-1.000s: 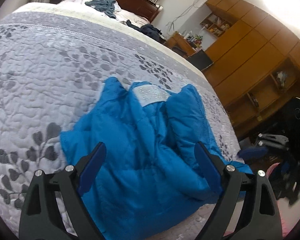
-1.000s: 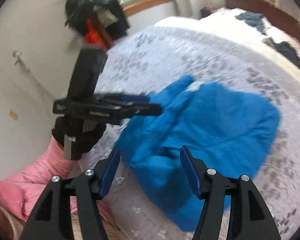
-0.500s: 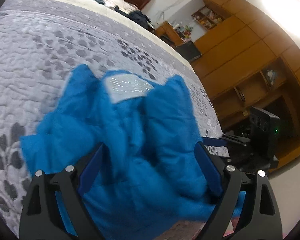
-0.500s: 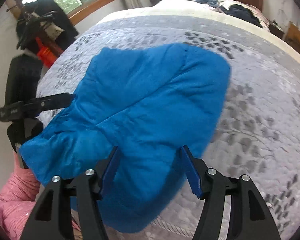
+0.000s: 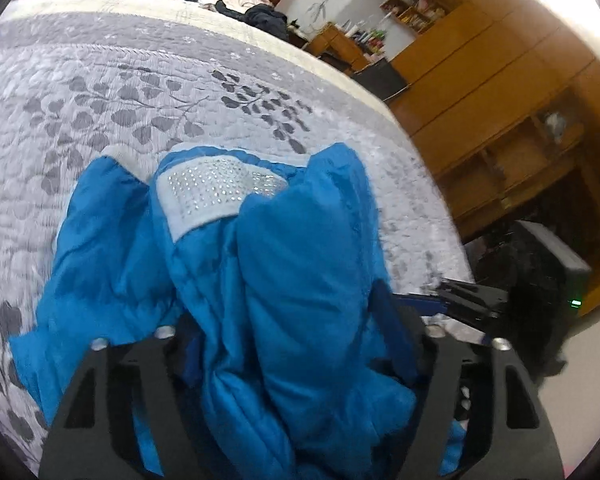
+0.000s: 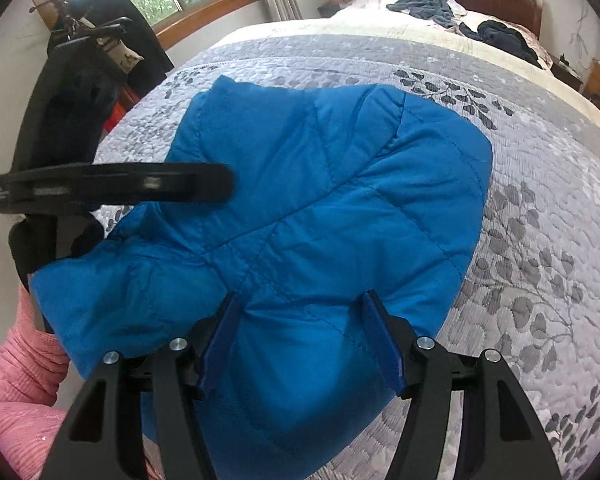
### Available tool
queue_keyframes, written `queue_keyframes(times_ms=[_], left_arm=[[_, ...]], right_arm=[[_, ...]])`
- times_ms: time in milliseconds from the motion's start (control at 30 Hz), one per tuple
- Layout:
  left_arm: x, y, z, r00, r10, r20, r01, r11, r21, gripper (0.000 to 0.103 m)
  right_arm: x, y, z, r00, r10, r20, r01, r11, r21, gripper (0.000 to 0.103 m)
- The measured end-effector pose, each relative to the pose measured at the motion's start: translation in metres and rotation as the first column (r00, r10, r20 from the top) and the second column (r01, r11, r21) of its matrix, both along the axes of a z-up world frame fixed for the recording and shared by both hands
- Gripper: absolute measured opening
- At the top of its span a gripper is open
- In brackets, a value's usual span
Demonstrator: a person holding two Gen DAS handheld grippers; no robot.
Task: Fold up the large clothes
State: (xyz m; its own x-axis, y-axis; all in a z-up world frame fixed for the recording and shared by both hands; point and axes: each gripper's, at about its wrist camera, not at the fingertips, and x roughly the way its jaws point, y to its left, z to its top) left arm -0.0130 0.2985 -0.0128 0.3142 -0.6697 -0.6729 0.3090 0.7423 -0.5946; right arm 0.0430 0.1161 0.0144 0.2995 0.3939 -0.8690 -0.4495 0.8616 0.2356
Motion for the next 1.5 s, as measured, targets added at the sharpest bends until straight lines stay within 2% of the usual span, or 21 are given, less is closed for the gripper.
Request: queue_keyframes(times_ms=[100,233,433,567,767,900,1067,1233,1367,1500], left_arm=[[0.007,-0.010,-0.004,1.000,0.003,-0.005,-0.003,0.999,0.036,0.052],[0.003,-0.010,-0.002,1.000,0.011,0.021,-0.012,0.999,0.045,0.035],[-0.007,-0.016,0.010,0.995,0.016,0.094,-0.018,1.000,0.018,0.022],[-0.016,-0.029,0.029,0.988,-0.012,0.156,0.012,1.000,0.000,0.020],[-0.031,-0.034,0.064,0.972,-0.039,0.231,0.056,0.996,-0.068,0.018],[-0.051,-0.019,0.085,0.953,-0.036,0.301,0.069,0.993,-0.100,0.018],[-0.075,0.030,0.098,0.930,0.029,0.367,0.030,0.988,-0.154,0.017],[-0.077,0.085,0.074,0.947,0.120,0.299,-0.054,0.974,-0.220,0.018],[-0.071,0.115,0.030,0.965,0.153,0.211,-0.101,0.966,-0.239,0.018],[-0.061,0.138,-0.015,0.977,0.176,0.120,-0.136,0.950,-0.283,0.020]], right_arm=[[0.000,-0.006,0.000,1.000,-0.007,0.013,0.007,1.000,0.015,0.064],[-0.005,-0.018,0.006,1.000,-0.012,0.028,0.010,0.998,0.054,0.064],[-0.022,-0.064,0.014,0.994,-0.096,0.045,0.088,0.984,0.153,0.064],[-0.029,-0.104,0.009,0.982,-0.190,0.020,0.180,0.956,0.232,0.065],[-0.031,-0.126,0.008,0.972,-0.234,0.010,0.221,0.931,0.291,0.065],[-0.030,-0.124,0.014,0.976,-0.218,0.027,0.200,0.932,0.301,0.065],[-0.033,-0.106,0.024,0.983,-0.175,0.063,0.150,0.946,0.286,0.065],[-0.034,-0.067,0.031,0.994,-0.085,0.069,0.064,0.964,0.258,0.066],[-0.033,-0.028,0.028,0.999,-0.007,0.035,-0.001,0.976,0.216,0.070],[-0.032,0.005,0.018,1.000,0.023,0.001,-0.023,0.993,0.120,0.070]])
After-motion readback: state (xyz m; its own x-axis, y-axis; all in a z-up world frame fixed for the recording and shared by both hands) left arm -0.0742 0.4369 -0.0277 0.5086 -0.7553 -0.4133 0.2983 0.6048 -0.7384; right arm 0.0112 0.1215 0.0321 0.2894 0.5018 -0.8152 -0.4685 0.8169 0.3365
